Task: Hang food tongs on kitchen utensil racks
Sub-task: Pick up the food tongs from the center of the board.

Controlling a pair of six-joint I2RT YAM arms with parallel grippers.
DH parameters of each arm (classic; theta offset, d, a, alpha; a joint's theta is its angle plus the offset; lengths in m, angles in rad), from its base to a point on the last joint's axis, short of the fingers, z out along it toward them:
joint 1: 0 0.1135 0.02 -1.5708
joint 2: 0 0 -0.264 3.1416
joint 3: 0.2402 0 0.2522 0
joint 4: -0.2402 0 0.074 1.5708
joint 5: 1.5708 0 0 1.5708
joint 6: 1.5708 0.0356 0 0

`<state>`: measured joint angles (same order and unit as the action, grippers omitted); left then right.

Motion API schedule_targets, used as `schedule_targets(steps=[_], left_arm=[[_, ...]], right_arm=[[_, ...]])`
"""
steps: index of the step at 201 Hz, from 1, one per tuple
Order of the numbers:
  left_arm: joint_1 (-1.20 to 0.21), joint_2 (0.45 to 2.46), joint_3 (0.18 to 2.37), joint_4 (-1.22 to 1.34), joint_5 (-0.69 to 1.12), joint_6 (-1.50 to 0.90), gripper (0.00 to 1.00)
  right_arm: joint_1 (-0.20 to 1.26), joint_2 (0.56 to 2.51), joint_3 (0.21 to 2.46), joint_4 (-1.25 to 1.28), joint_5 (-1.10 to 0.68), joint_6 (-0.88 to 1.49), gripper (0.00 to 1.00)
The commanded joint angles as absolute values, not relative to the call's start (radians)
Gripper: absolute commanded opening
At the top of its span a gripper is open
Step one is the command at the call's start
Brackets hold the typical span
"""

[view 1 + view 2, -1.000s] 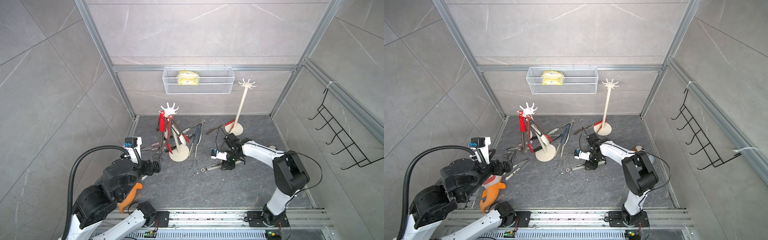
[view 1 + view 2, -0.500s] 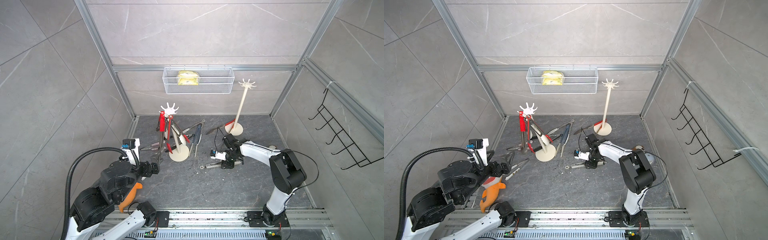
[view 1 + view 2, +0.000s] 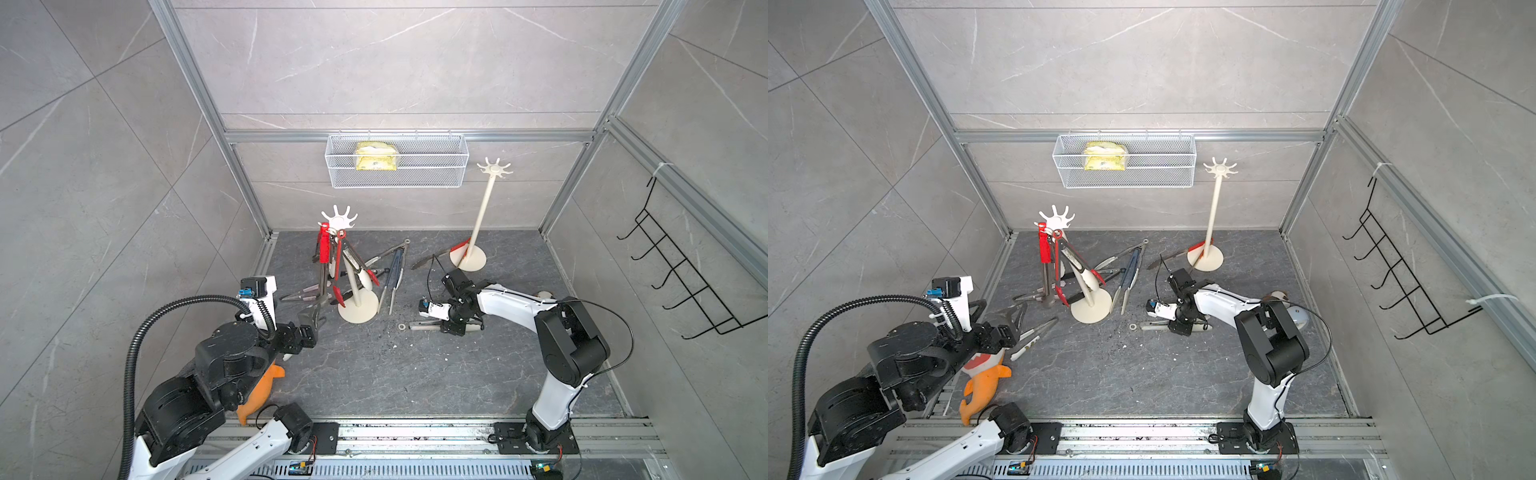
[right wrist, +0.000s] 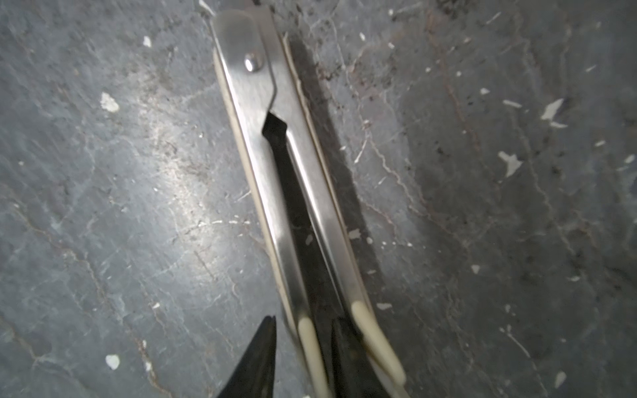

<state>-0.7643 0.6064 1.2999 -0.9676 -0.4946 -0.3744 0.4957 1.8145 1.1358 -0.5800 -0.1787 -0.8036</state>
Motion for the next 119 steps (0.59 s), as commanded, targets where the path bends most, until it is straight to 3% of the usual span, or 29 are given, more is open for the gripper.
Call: schedule_targets(steps=[1,57,85,119], left_arm=[[-0.767,0.609,1.328,-0.957,-0.499,-0.374,0.99],[-0.768,0.604,1.32,-0.947,-0.506,-0.368,1.0],[-0.767,0.6,1.318,-0.945,-0.509,-0.366,0.99],[-0.768,0.597,1.313,-0.942,-0.512,-0.362,0.99]], right_arm=[[0.506,1.843,1.116,-0.566,-0.176,-0.781,0.26],[0.517,1.846,1.103,-0.551,-0.167,-0.777,0.21],[0.518,1.848,1.109,-0.554,-0.167,-0.757,0.11],[0.524,1.843,1.122,-0.573,-0.189,-0.742,0.09]])
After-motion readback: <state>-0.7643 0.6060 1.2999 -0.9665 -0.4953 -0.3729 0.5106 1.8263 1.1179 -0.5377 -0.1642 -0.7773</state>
